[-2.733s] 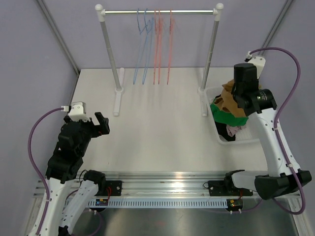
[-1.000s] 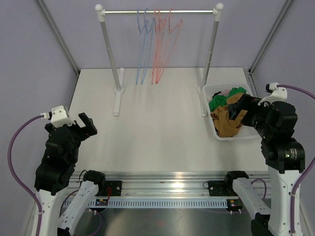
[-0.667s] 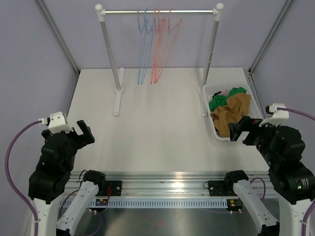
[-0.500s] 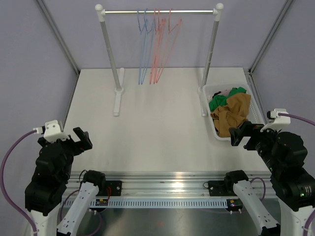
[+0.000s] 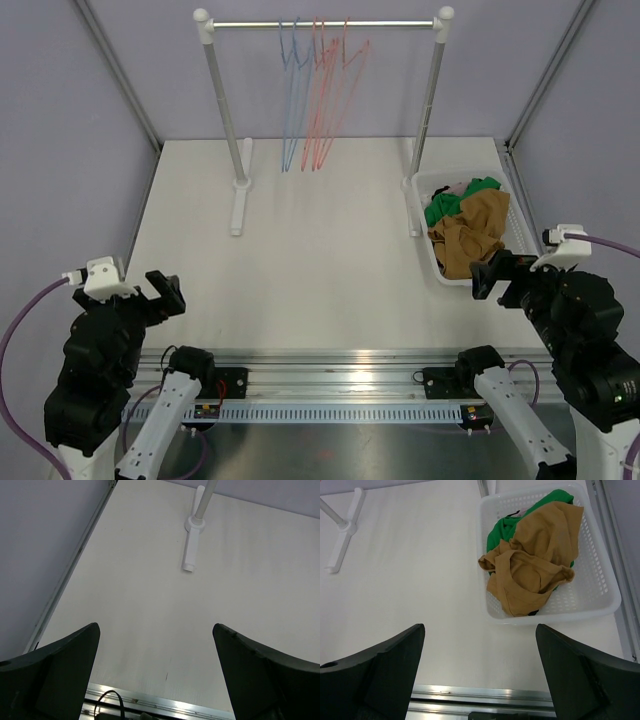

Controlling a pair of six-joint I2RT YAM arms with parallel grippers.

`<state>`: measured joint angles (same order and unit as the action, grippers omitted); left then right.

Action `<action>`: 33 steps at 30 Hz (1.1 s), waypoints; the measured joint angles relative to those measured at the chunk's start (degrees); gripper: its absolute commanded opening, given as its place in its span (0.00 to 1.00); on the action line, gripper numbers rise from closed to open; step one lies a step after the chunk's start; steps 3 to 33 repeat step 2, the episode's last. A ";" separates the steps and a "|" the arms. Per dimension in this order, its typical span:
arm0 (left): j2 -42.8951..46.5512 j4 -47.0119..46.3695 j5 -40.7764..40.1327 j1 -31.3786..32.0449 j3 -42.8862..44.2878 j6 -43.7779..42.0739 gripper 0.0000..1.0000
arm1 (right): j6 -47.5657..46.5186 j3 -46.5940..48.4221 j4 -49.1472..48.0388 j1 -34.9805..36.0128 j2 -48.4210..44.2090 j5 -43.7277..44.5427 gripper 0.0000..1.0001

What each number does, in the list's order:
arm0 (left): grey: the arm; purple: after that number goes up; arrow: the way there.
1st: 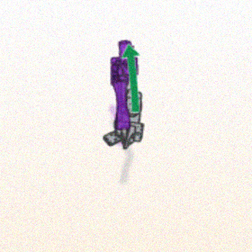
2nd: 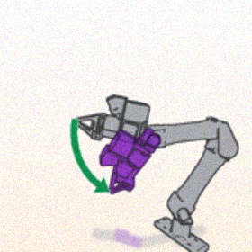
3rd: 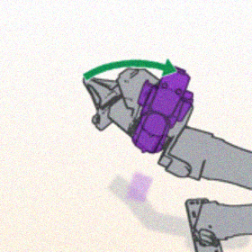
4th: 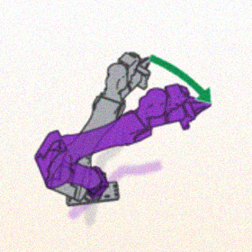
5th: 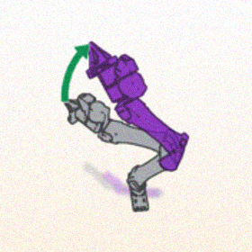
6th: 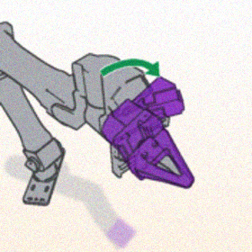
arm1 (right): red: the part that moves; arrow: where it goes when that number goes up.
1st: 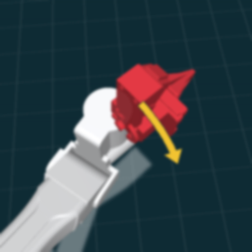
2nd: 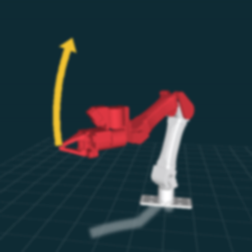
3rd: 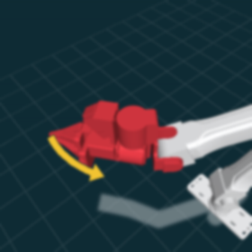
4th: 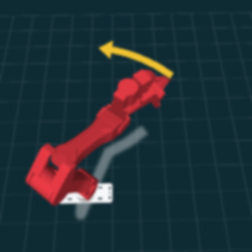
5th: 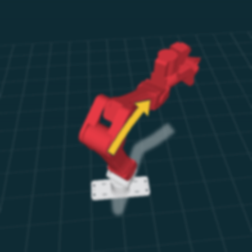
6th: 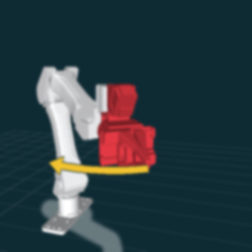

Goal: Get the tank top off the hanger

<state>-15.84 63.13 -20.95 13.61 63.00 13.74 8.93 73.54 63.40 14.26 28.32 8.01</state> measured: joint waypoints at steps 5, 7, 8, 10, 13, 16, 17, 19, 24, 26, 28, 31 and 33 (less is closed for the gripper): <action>0.07 -0.07 0.17 0.00 0.00 -0.02 0.99 | 0.02 -0.15 -0.02 0.00 0.35 0.15 1.00; 0.07 -0.07 0.17 0.00 0.00 -0.02 0.99 | 0.02 -0.15 -0.02 0.00 0.35 0.15 1.00; 0.07 -0.07 0.17 0.00 0.00 -0.02 0.99 | 0.02 -0.15 -0.02 0.00 0.35 0.15 1.00; 0.07 -0.07 0.17 0.00 0.00 -0.02 0.99 | 0.02 -0.15 -0.02 0.00 0.35 0.15 1.00; 0.07 -0.07 0.17 0.00 0.00 -0.02 0.99 | 0.02 -0.15 -0.02 0.00 0.35 0.15 1.00; 0.07 -0.07 0.17 0.00 0.00 -0.02 0.99 | 0.02 -0.15 -0.02 0.00 0.35 0.15 1.00; 0.07 -0.07 0.17 0.00 0.00 -0.02 0.99 | 0.02 -0.15 -0.02 0.00 0.35 0.15 1.00; 0.07 -0.07 0.17 0.00 0.00 -0.02 0.99 | 0.02 -0.15 -0.02 0.00 0.35 0.15 1.00; 0.07 -0.07 0.17 0.00 0.00 -0.02 0.99 | 0.02 -0.15 -0.02 0.00 0.35 0.15 1.00; 0.07 -0.07 0.17 0.00 0.00 -0.02 0.99 | 0.02 -0.15 -0.02 0.00 0.35 0.15 1.00; 0.07 -0.07 0.17 0.00 0.00 -0.02 0.99 | 0.02 -0.15 -0.02 0.00 0.35 0.15 1.00; 0.07 -0.07 0.17 0.00 0.00 -0.02 0.99 | 0.02 -0.15 -0.02 0.00 0.35 0.15 1.00; 0.07 -0.07 0.17 0.00 0.00 -0.02 0.99 | 0.02 -0.15 -0.02 0.00 0.35 0.15 1.00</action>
